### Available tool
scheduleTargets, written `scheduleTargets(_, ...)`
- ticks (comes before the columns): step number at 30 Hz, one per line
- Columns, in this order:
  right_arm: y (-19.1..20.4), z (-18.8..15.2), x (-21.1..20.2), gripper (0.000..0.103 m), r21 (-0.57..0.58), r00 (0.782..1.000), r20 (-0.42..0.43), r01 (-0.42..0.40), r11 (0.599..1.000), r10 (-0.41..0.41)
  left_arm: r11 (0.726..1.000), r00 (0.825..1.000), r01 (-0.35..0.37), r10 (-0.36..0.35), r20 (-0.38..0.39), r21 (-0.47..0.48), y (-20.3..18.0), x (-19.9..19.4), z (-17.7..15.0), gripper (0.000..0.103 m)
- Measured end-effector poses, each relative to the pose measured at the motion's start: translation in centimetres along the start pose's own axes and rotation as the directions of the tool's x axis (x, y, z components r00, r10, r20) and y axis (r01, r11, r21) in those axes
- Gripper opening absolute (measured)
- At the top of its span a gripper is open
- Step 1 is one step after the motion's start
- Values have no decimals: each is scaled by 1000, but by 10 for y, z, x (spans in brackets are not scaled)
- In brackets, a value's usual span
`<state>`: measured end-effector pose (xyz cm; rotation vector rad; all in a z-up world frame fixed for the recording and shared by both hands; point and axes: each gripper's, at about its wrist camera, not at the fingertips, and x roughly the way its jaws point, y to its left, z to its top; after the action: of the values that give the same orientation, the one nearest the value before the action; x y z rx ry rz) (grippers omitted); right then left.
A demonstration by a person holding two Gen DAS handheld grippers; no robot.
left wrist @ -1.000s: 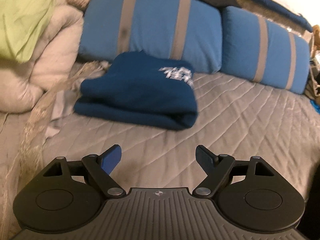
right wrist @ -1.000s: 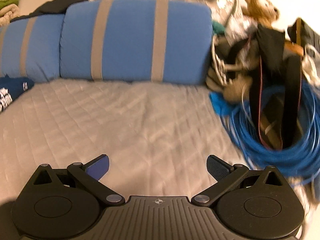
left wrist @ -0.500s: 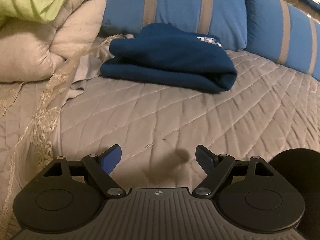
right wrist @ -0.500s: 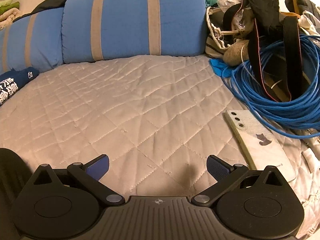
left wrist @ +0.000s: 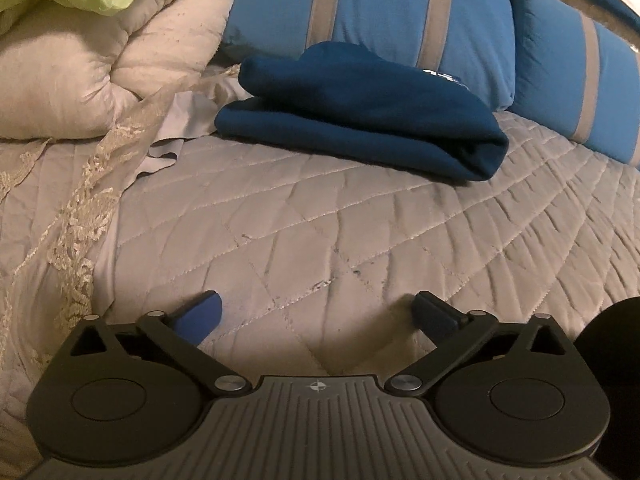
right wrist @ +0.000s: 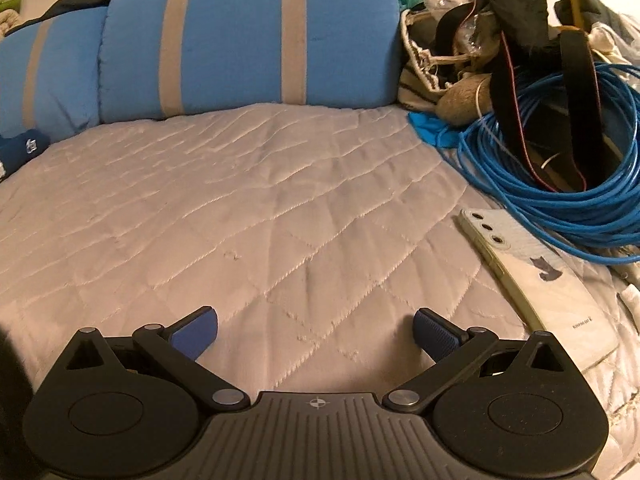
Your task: Fold clothes
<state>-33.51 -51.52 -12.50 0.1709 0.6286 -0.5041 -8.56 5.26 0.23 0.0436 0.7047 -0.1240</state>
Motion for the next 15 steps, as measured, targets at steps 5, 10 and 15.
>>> scheduleTargets(5,0,7,11,103,10,1000,26,11,1000,-12,1000,1000,8,-8,-7,2,1,4,5,103)
scheduleTargets(10,2,15,21,103,7,999,33,27,1000,-27,1000,1000,6,-6,-14,5,0,11,14,103)
scheduleTargets(15,3,28,33,103,12,999,12,34,999,-34,1000,1000,-11,12,-22,19,-5,20,27,103)
